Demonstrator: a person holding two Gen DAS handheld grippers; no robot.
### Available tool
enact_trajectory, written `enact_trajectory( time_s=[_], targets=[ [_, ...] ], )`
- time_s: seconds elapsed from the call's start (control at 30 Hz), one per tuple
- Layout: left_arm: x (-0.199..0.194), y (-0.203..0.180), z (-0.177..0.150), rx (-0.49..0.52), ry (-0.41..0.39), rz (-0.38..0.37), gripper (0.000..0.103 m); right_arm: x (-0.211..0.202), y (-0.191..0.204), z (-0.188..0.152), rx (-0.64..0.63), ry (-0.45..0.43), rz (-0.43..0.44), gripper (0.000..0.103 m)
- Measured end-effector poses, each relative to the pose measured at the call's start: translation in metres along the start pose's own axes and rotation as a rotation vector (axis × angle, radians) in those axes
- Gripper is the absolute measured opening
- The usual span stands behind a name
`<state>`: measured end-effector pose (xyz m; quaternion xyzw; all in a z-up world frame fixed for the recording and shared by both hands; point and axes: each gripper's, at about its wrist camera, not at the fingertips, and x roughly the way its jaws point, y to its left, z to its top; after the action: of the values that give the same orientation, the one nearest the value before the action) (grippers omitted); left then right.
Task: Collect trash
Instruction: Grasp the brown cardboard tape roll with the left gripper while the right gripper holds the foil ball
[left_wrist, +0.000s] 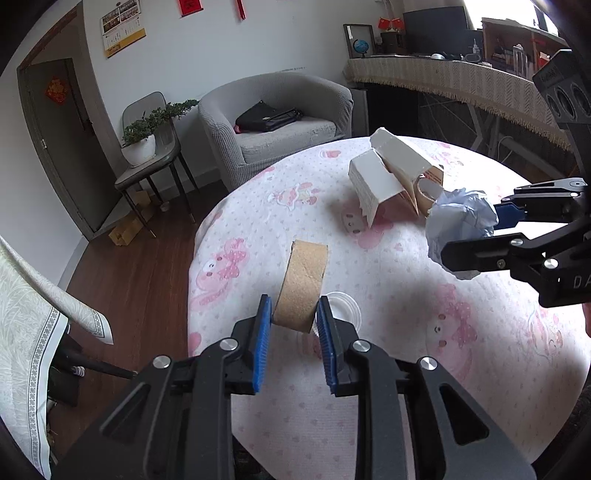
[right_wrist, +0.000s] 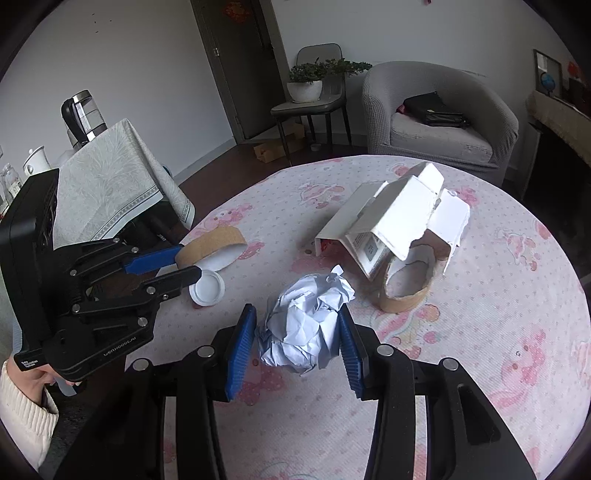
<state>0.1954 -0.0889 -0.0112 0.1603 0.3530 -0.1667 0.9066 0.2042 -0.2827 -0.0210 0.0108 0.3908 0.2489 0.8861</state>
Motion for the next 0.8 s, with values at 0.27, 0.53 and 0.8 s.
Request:
enact_trajectory(
  time_s=[0.27,0.53,0.8],
  targets=[
    [-0.008,0.009,-0.016,-0.051,0.024,-0.089,0.03,0.013,0.026,0.001,-0.035,0.026,0.003,0.044],
    [-0.01,0.016,-0.023,-0.08,0.038,-0.117,0.021,0.018,0.037,0.003,-0.041,0.029,0.006,0.044],
    [-0.017,0.028,-0.024,-0.109,0.008,-0.068,0.021,0.017,0.043,0.007,-0.044,0.02,0.014,0.044]
  ],
)
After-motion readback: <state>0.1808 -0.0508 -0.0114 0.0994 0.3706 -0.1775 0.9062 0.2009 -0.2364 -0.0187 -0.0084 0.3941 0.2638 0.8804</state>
